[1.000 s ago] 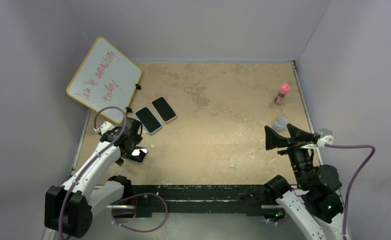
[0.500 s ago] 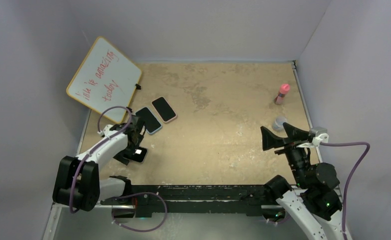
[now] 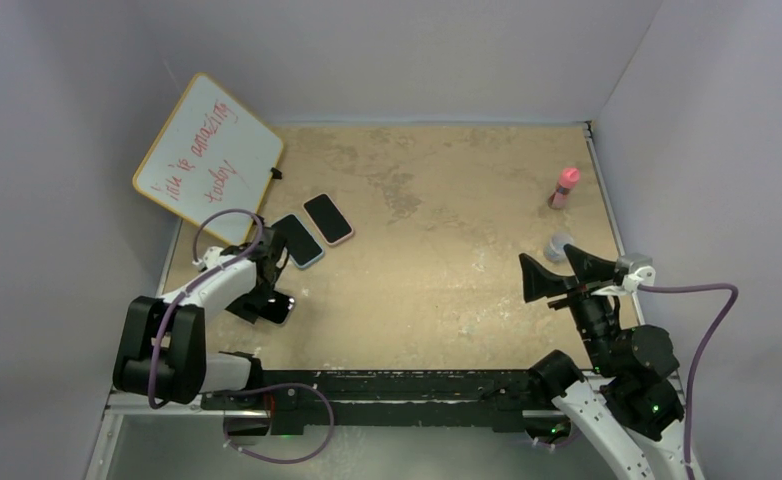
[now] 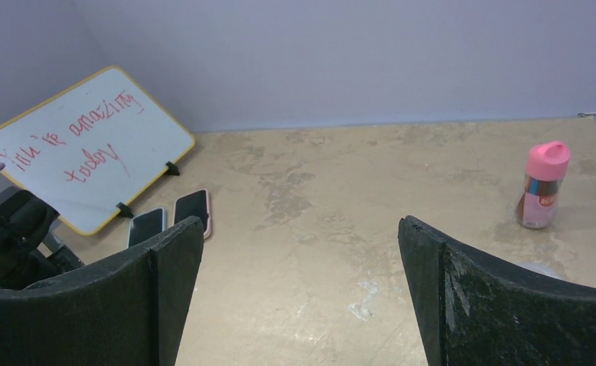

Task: Take the phone out of the phone case
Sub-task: Pick up the phone at the center of the board.

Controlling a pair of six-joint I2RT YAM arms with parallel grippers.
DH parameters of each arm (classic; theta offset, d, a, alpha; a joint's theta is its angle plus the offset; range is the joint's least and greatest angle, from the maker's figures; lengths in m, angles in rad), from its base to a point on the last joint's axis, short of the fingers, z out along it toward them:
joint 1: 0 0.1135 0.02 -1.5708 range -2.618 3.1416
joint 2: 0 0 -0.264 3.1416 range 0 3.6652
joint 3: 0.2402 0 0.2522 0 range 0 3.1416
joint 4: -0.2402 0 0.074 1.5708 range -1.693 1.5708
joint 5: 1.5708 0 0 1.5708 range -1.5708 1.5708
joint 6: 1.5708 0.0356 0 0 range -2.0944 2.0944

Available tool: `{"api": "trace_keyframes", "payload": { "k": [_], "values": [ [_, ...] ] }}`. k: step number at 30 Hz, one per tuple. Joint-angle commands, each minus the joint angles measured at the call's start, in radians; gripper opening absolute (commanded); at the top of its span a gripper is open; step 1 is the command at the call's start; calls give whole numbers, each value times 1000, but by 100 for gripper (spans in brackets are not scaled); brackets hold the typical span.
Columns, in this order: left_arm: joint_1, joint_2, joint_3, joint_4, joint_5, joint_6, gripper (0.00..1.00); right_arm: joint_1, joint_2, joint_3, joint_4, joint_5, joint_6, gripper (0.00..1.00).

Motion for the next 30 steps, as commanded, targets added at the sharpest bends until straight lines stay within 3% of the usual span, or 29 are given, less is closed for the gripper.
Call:
{"api": "trace_keyframes", "payload": {
  "k": [1,10,17,25,30],
  "values": [
    [22,62,-34,48,5,38,74,11,36,2,58,-50,-19,99],
    [22,-18,-70,132,60,229,38,12,190,81,-3,-79,19,99],
    [20,-140,-160,315,203,411,15,11,362,120,-66,-154,186,99],
    [-7,-254,-231,489,393,553,7,12,445,-79,265,-312,226,99],
    [-46,-330,-291,622,537,532,0,11,593,-181,494,-479,302,98]
  ]
}}
